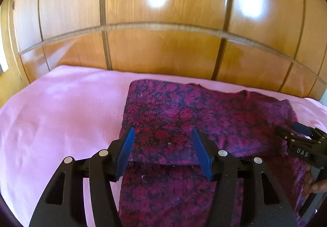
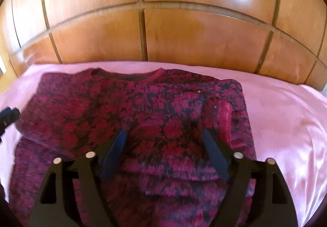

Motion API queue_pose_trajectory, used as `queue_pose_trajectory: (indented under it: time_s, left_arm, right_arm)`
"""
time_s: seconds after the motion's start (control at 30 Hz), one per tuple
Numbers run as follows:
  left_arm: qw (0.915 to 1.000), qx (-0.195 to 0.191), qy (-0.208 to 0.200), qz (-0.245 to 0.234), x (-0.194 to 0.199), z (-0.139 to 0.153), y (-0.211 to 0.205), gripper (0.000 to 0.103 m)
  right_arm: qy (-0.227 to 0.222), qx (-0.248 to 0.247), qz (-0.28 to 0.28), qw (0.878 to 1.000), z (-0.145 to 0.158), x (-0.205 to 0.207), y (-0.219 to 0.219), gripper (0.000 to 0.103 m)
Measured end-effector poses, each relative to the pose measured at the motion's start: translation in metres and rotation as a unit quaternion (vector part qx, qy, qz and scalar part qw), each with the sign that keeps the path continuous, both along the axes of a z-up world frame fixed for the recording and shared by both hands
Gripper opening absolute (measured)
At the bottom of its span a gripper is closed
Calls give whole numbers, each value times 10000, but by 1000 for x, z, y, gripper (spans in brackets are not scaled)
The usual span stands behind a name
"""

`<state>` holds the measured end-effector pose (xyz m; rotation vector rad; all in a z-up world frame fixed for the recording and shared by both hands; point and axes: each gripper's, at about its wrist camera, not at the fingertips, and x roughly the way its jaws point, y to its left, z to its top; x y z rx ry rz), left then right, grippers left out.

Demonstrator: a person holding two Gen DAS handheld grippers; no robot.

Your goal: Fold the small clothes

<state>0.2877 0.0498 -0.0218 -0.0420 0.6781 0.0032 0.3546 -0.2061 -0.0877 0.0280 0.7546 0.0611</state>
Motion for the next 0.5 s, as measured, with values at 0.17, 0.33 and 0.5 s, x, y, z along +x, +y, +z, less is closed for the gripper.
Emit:
queue_pose_trajectory:
  time_s: [0.17,0.33,0.5]
  left_arm:
    - [9998,-48,-144,-98,-15,8,-1,57]
    - [9999,-42,-56,-116,-13,1,0,57]
    - [9998,-84,172,-68,-1,-18,5,57]
  right_arm:
    - [-18,104,57,9999,4,-17,2,79]
    - [20,-14,26,10000,-5,-18,6,80]
    - [-2,-70,23,10000,-12,-16,8,83]
